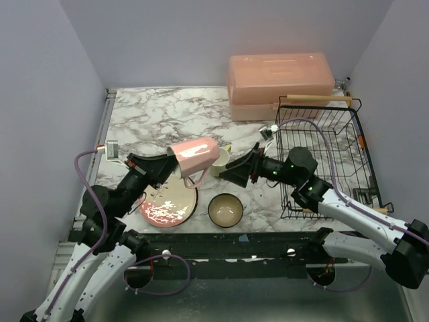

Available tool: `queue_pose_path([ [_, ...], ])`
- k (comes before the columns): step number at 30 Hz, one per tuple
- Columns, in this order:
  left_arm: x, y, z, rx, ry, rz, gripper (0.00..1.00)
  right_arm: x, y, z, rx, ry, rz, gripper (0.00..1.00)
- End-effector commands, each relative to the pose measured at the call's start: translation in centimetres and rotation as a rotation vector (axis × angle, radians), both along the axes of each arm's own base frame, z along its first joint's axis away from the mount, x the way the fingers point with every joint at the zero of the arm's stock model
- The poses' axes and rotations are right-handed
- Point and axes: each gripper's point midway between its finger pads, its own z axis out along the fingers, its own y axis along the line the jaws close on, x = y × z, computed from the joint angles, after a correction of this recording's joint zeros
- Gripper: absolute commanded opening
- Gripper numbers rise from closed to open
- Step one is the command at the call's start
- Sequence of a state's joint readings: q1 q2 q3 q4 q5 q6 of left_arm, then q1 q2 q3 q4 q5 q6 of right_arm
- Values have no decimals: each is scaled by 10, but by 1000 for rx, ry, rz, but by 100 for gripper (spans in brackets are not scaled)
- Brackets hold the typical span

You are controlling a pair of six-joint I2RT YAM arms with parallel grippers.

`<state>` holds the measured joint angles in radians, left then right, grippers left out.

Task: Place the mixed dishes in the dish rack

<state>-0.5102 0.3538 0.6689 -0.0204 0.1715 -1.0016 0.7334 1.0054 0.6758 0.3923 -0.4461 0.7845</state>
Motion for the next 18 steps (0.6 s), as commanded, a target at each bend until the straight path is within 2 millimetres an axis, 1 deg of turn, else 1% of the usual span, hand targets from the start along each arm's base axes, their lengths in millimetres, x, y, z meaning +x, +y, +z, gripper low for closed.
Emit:
queue_pose_path([
  [1, 1, 5, 53, -234, -106, -19, 0, -55, 23, 28, 44, -142, 251, 100],
  [3, 1, 0, 56, -266, -117, -54, 0, -70, 25, 42, 99, -177, 313, 100],
  [4, 1, -2, 58, -277, -127, -66, 0, -73, 25, 48, 132, -169, 333, 100],
  [6, 2, -6, 59, -274, -143, -82, 0, -74, 25, 62, 214, -147, 338, 100],
  [8, 6, -12, 55, -262, -125, -106, 0, -73, 25, 71, 296, -111, 335, 100],
  [11, 8, -22, 48, -254, -113, -154, 0, -62, 28, 76, 375, -68, 304, 97],
  [13, 12, -25, 44, -262, -99, -164, 0, -55, 33, 75, 384, -40, 292, 91],
  [16, 15, -33, 34, -267, -70, -204, 0, -47, 38, 75, 388, -27, 268, 87],
  [18, 16, -39, 30, -260, -67, -236, 0, -44, 39, 75, 394, -12, 256, 81],
])
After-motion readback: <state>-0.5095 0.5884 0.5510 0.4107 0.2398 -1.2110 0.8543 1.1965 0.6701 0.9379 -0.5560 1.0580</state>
